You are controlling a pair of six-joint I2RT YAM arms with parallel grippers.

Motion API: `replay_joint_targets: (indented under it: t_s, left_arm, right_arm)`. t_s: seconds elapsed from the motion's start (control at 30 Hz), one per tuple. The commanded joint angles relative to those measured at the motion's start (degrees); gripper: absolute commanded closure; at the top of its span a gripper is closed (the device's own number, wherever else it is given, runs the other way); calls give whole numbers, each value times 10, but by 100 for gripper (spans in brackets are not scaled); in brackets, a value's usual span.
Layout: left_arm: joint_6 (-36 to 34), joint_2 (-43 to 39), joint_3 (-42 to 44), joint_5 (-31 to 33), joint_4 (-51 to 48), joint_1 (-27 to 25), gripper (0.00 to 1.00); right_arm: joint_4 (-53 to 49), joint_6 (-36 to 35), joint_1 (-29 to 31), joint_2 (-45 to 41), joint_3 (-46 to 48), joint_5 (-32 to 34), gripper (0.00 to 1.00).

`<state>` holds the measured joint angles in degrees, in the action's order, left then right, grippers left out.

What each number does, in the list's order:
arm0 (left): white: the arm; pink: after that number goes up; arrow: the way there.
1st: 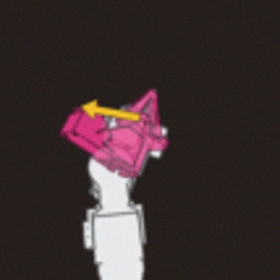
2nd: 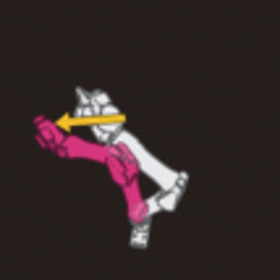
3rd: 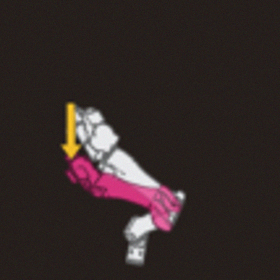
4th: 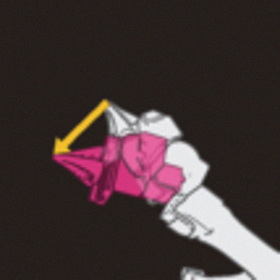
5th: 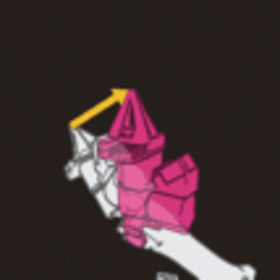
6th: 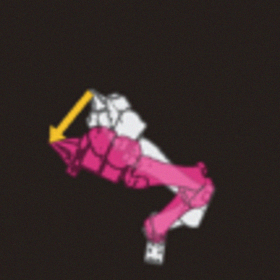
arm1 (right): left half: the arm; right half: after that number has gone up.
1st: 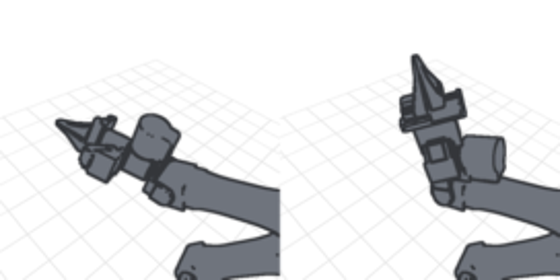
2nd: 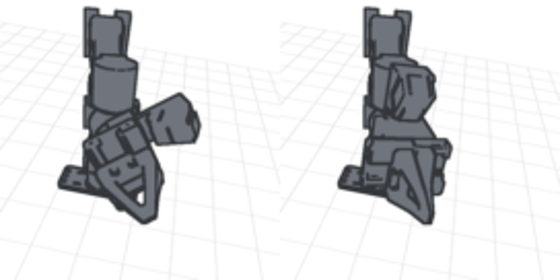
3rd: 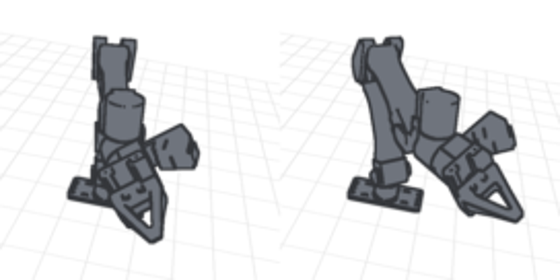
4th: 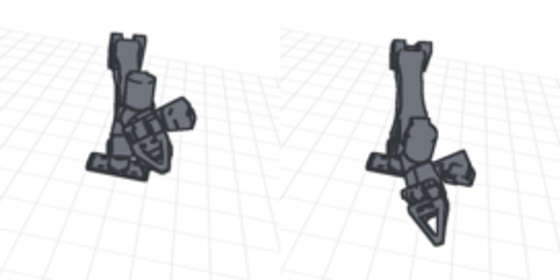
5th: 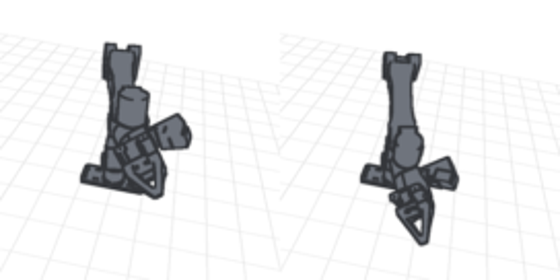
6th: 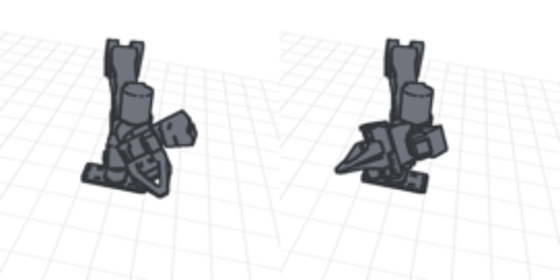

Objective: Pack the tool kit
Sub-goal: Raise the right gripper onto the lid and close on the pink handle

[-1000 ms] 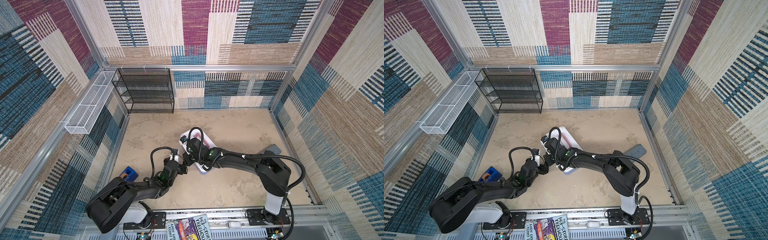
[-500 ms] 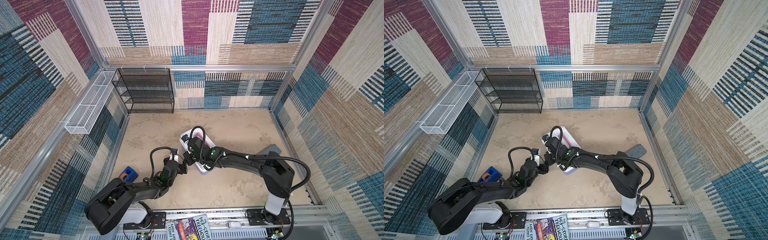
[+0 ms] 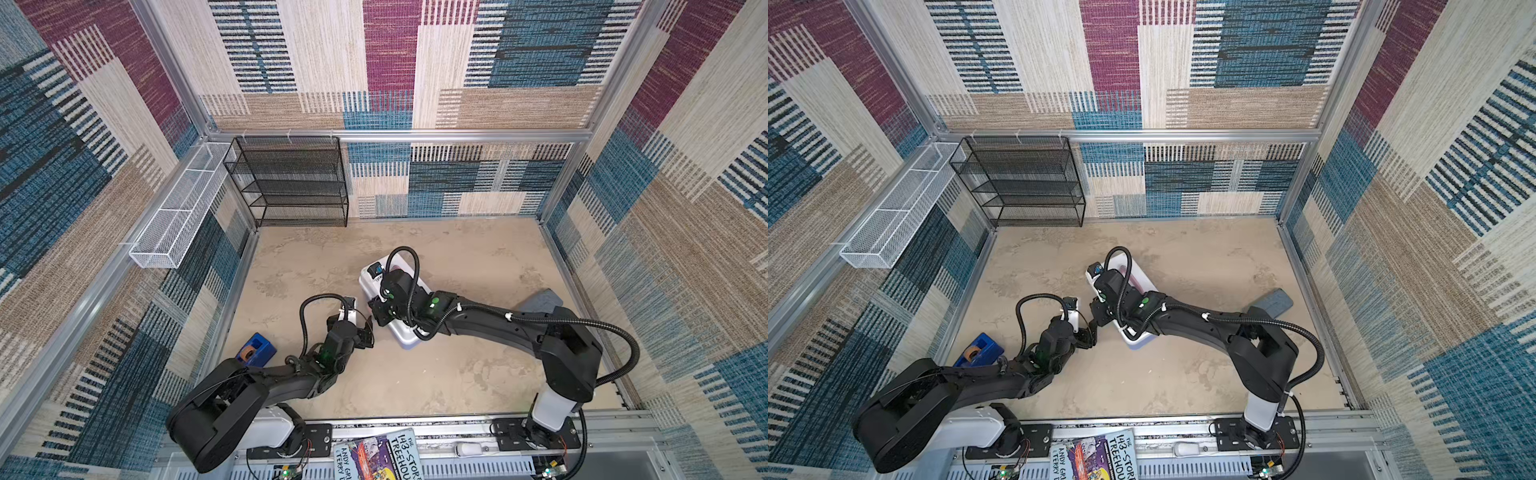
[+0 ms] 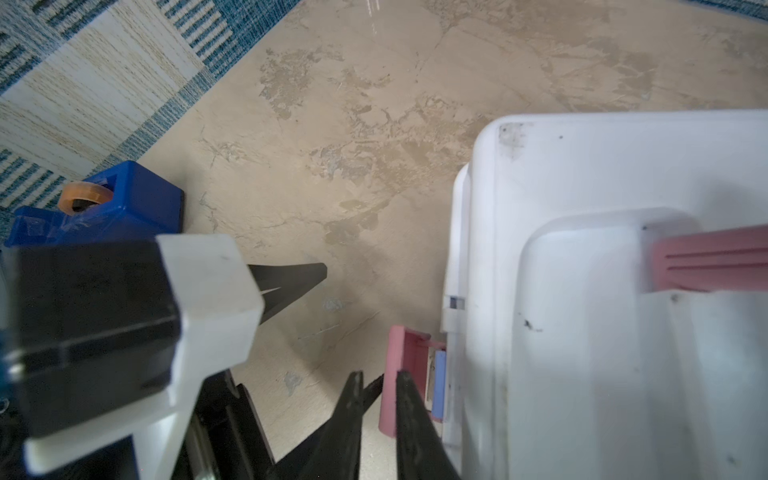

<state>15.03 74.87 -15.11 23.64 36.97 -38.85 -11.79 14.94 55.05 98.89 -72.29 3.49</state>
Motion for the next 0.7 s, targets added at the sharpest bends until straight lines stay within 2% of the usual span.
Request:
replay_joint_targets:
  t_s: [0.0, 0.2, 0.47, 0.67]
  left_arm:
    - [21, -6, -4, 3, -3, 0, 15]
    - [15, -10, -9, 4, -9, 0, 15]
    - [13, -6, -15, 0, -9, 0, 15]
    - [11, -2, -18, -2, -8, 0, 15]
  right_arm:
    - [28, -2, 0, -22, 9, 25, 79]
    - [26, -16, -4, -55, 28, 75, 78]
    - [23, -23, -27, -93, 68, 105, 78]
    - [30, -18, -51, -115, 107, 103, 78]
